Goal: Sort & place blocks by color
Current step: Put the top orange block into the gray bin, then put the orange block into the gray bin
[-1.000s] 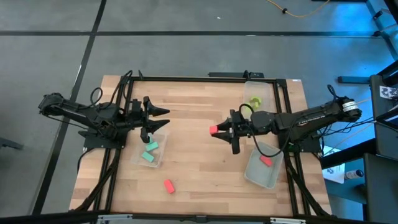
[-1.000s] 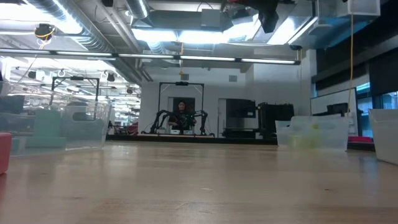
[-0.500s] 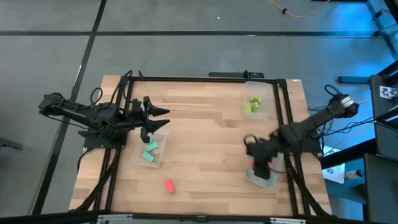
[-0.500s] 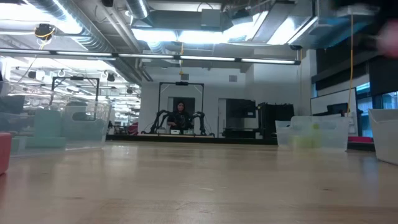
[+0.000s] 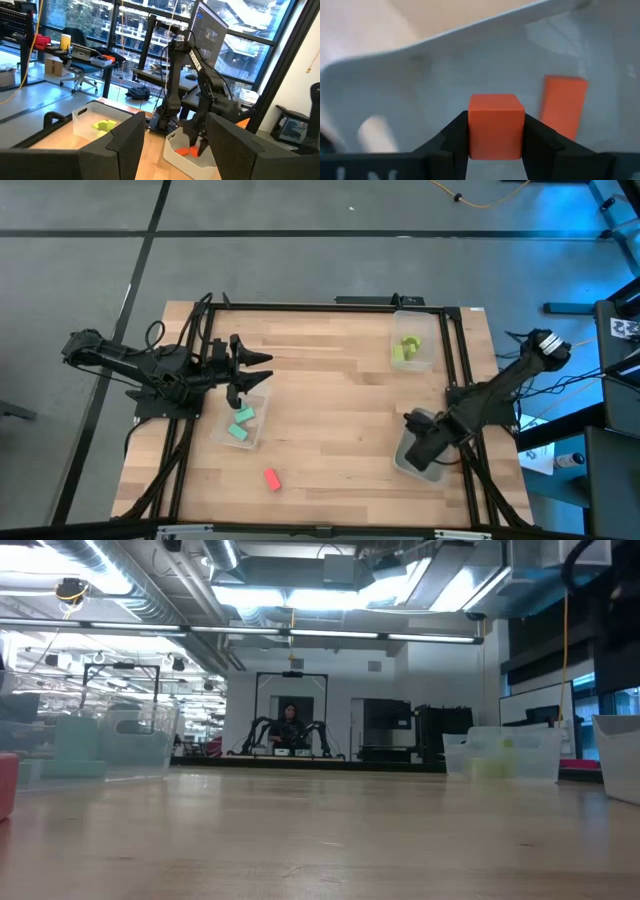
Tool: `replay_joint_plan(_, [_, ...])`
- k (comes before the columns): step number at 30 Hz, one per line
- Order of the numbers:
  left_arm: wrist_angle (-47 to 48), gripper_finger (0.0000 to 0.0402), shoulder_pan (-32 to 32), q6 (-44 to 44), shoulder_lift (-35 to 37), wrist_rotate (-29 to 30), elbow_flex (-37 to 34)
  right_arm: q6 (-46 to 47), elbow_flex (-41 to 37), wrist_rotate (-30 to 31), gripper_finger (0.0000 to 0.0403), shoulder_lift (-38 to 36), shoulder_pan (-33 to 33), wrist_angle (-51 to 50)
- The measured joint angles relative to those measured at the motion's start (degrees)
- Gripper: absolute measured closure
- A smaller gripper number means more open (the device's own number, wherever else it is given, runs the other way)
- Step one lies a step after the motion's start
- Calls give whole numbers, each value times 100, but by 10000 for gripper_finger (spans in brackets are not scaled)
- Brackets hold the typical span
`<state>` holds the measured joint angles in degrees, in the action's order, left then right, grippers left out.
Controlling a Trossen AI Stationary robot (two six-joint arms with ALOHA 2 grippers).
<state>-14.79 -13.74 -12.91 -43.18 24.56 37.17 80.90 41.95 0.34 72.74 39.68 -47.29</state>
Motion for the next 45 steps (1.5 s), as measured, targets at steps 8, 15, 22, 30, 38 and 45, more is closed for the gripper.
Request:
replay_joint_plan(8, [-5,199,0,0,2,15,0,-17,-98,22,269,756,-238,185])
replay_joint_plan(15, [-22,199,0,0,2,72,0,-20,-98,157,269,897,-239,296])
replay_joint_plan(22, [-23,199,0,0,2,87,0,-37,-98,149,259,897,-240,278])
replay_joint_plan(30, [-24,199,0,0,2,88,0,-237,-58,-394,137,886,-240,239])
replay_joint_plan(38, [-20,199,0,0,14,87,0,-1222,735,-453,116,604,-238,-308])
replay_joint_plan(45, [-70,199,-2,-46,109,-241,0,-1384,1544,724,115,-328,-155,-594])
